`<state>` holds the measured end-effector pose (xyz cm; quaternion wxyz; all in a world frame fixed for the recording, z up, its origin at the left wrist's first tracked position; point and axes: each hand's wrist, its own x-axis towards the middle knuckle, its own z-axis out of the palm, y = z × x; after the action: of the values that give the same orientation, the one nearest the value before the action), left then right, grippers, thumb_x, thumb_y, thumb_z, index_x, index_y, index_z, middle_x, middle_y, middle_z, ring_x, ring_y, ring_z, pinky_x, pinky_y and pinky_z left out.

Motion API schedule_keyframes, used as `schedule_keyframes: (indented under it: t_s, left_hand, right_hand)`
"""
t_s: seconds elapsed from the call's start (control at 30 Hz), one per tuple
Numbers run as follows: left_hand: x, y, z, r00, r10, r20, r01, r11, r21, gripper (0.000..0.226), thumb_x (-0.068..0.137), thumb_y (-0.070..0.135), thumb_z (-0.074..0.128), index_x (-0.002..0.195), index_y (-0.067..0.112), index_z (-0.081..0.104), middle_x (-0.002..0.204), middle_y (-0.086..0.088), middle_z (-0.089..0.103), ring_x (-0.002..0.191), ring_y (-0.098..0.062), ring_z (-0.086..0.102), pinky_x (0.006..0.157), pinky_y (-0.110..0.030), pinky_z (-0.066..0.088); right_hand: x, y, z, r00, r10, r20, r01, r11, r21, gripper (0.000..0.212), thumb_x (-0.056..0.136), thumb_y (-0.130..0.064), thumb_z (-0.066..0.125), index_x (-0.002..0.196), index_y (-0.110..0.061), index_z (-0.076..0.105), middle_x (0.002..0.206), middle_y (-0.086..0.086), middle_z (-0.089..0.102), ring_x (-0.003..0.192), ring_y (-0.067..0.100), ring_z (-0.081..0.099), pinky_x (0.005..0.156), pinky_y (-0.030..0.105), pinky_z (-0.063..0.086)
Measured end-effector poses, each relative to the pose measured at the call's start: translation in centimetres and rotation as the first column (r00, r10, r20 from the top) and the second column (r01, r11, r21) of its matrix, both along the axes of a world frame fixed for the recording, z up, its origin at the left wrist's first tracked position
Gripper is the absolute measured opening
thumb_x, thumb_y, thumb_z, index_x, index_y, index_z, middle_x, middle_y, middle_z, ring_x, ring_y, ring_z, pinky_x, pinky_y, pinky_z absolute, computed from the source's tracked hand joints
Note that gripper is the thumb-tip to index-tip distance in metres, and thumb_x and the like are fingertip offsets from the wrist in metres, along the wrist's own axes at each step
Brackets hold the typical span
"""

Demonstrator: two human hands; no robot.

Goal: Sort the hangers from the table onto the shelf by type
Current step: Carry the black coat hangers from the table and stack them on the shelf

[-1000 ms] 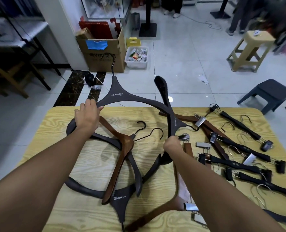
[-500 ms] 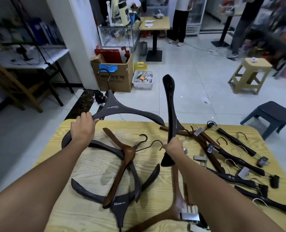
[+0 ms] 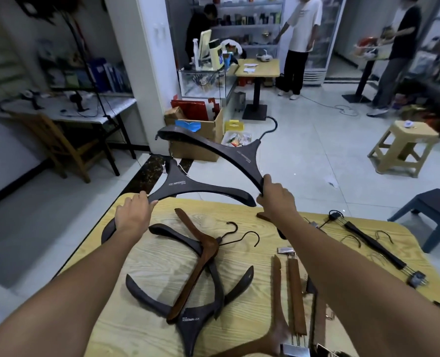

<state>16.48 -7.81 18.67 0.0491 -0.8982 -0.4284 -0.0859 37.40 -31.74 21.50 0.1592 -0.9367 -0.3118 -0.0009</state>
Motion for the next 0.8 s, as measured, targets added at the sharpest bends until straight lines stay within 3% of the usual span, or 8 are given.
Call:
schedule_keyframes:
  t_s: [0.17,0.37,0.7,0.8]
  left_hand:
    - [0.3,-0.4,1.2,1.0,0.0,-0.014,0.0,1.0,-0.008,0.04,0.097,0.047,0.036,0.104,0.01,0.049,0.105,-0.009,0.063,0.1,-0.03,0.057,0.075,-0.041,0.045]
    - [-0.7,0.4,3.1,0.998,0.065,-0.024,-0.066,0.997,-0.046,0.042,0.095,0.053,0.039,0.109,0.014,0.049,0.11,-0.007,0.062,0.105,-0.028,0.056,0.079,-0.038,0.046]
    - [-5.7,-0.7,3.3,0.984,0.177,0.021,-0.176,0.984,-0.038,0.04,0.094,0.055,0.04,0.104,0.018,0.052,0.1,-0.003,0.065,0.093,-0.025,0.059,0.069,-0.034,0.043]
    - [-7.3,-2.0,3.5,0.967,0.249,0.048,-0.246,0.968,-0.055,0.04,0.093,0.056,0.041,0.104,0.019,0.053,0.101,-0.002,0.065,0.096,-0.024,0.059,0.072,-0.035,0.042]
  right_hand:
    - [0.1,1.9,3.4,0.984,0.164,0.065,-0.164,0.986,-0.007,0.02,0.091,-0.017,0.051,0.101,-0.011,0.035,0.08,0.011,0.049,0.069,0.032,0.047,0.06,0.034,0.037]
    - [-0.9,4.8,4.5,0.945,0.326,0.032,-0.326,0.945,0.013,0.025,0.089,-0.019,0.055,0.107,-0.009,0.041,0.083,0.01,0.05,0.071,0.031,0.049,0.06,0.033,0.038]
    - [-4.0,7.6,5.3,0.832,0.551,-0.07,-0.541,0.832,0.122,0.031,0.092,-0.022,0.056,0.118,-0.015,0.04,0.096,0.016,0.061,0.078,0.033,0.056,0.066,0.036,0.045]
    - [-5.6,8.2,6.5,0.78,0.623,-0.06,-0.616,0.781,0.107,0.035,0.091,-0.024,0.057,0.121,-0.014,0.042,0.103,0.017,0.06,0.088,0.034,0.058,0.07,0.035,0.045]
